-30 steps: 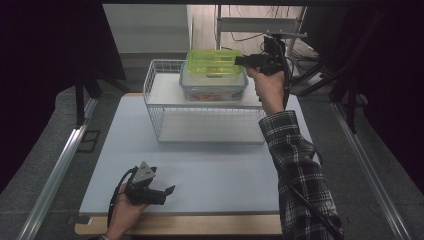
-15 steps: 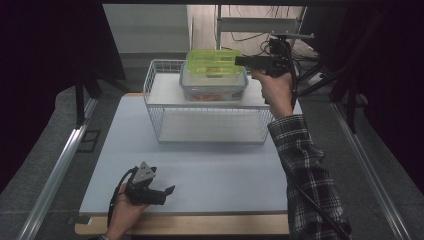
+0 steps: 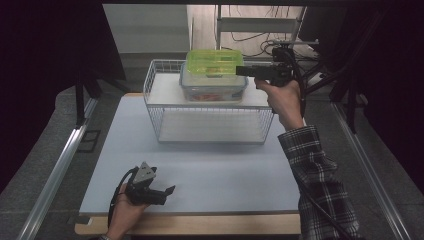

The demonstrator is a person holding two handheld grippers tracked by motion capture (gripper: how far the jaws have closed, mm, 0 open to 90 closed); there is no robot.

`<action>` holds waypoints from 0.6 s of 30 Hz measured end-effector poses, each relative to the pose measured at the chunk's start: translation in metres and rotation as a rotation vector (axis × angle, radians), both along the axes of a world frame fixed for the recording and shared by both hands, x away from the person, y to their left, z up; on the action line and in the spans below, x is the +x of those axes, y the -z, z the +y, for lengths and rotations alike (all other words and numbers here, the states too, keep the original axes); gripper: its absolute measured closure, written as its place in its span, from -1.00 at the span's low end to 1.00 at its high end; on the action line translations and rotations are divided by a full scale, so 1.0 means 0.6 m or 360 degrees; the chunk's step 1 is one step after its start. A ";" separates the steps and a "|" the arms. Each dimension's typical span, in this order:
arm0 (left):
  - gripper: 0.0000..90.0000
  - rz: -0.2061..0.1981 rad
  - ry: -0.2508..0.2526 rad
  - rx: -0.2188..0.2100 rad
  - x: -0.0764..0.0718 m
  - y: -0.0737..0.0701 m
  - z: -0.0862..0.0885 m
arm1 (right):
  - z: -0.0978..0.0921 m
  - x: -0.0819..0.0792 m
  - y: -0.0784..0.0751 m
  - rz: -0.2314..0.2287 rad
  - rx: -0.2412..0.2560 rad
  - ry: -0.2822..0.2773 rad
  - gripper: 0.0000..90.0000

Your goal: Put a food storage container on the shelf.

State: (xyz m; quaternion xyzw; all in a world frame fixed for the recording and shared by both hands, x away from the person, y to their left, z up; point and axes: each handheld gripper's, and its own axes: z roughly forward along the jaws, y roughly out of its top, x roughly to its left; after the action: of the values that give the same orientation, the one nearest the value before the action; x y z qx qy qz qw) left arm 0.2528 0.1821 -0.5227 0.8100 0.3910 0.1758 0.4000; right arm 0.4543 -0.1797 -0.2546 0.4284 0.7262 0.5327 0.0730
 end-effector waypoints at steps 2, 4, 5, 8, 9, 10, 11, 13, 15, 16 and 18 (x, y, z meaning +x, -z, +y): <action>-0.84 -0.0002 -0.0001 -0.0001 0.000 0.000 0.000 | -0.001 -0.005 0.002 -0.0011 -0.0002 -0.0006 -0.52; -0.84 -0.0002 -0.0001 0.0000 0.000 0.000 0.000 | -0.001 -0.007 0.003 -0.0020 -0.0001 -0.0014 -0.53; -0.84 0.0002 0.0000 -0.0001 0.000 0.000 0.000 | -0.001 -0.009 0.004 -0.0022 -0.0001 -0.0015 -0.54; -0.84 0.0004 0.0001 -0.0008 0.000 0.000 0.000 | -0.003 -0.015 0.007 -0.0038 -0.0014 -0.0020 -0.57; -0.84 0.0005 0.0000 -0.0011 0.000 0.000 0.000 | -0.003 -0.017 0.008 -0.0037 -0.0014 -0.0022 -0.58; -0.84 0.0003 0.0001 -0.0011 0.000 0.000 0.000 | -0.005 -0.019 0.012 -0.0041 -0.0013 -0.0027 -0.60; -0.84 0.0003 0.0001 -0.0011 0.000 0.000 0.000 | -0.005 -0.019 0.012 -0.0041 -0.0013 -0.0027 -0.60; -0.84 0.0005 0.0001 -0.0014 0.000 0.000 0.001 | -0.006 -0.023 0.016 -0.0049 -0.0012 -0.0037 -0.62; -0.84 0.0005 0.0000 -0.0013 0.000 0.000 0.000 | -0.008 -0.029 0.023 -0.0060 -0.0014 -0.0052 -0.64; -0.84 0.0005 0.0002 -0.0012 0.000 0.000 0.000 | -0.008 -0.032 0.026 -0.0069 -0.0015 -0.0054 -0.64; -0.84 0.0004 0.0003 -0.0013 0.001 0.000 0.000 | -0.008 -0.037 0.032 -0.0082 -0.0024 -0.0062 -0.65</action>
State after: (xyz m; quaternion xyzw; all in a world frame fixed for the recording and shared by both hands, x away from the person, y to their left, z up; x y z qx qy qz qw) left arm 0.2531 0.1822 -0.5230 0.8089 0.3916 0.1727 0.4030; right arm 0.4319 -0.1843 -0.2736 0.3997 0.7363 0.5394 0.0846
